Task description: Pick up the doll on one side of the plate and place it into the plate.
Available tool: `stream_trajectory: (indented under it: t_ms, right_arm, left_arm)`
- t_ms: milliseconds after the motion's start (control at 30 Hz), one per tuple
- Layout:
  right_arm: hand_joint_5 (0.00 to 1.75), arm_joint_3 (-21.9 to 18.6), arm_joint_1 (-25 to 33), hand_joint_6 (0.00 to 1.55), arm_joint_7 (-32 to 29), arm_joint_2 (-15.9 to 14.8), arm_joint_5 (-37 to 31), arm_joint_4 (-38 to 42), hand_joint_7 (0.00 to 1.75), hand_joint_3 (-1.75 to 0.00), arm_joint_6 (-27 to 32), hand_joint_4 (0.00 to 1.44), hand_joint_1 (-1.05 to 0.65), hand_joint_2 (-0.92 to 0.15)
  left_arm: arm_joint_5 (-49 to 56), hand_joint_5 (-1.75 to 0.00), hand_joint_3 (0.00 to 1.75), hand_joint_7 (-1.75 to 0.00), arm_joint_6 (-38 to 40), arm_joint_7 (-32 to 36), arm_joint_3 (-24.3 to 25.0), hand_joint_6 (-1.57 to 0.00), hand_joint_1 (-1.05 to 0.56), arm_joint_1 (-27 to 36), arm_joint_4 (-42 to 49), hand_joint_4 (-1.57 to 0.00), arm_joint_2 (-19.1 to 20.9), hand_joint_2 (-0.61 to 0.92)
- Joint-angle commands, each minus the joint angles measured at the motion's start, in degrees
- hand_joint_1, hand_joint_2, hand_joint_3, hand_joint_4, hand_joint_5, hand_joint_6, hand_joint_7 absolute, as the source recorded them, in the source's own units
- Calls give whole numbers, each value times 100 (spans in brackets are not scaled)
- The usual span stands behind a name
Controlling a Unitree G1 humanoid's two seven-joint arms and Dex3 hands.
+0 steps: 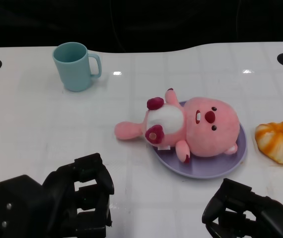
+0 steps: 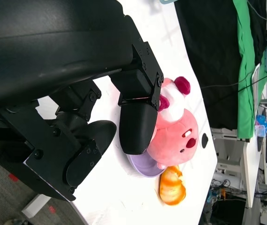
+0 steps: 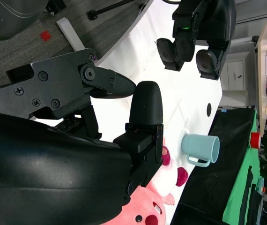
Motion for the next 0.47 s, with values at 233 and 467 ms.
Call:
stream_trajectory:
  t_ms: [233,467]
  right_arm:
    - [175,-139,47,45,64,-83,72,78,165,-65,-162,65,-17,-84]
    - [175,-189,98,46,128,-109,34,112,165,-66,-282,67,-19,-83]
  left_arm:
    - [5,-175,153,-170,43,-27,-47,-83,-4,-34,62,-95,153,37]
    - [24,-175,153,-170,26,-27,-98,-83,-3,28,40,-94,156,38]
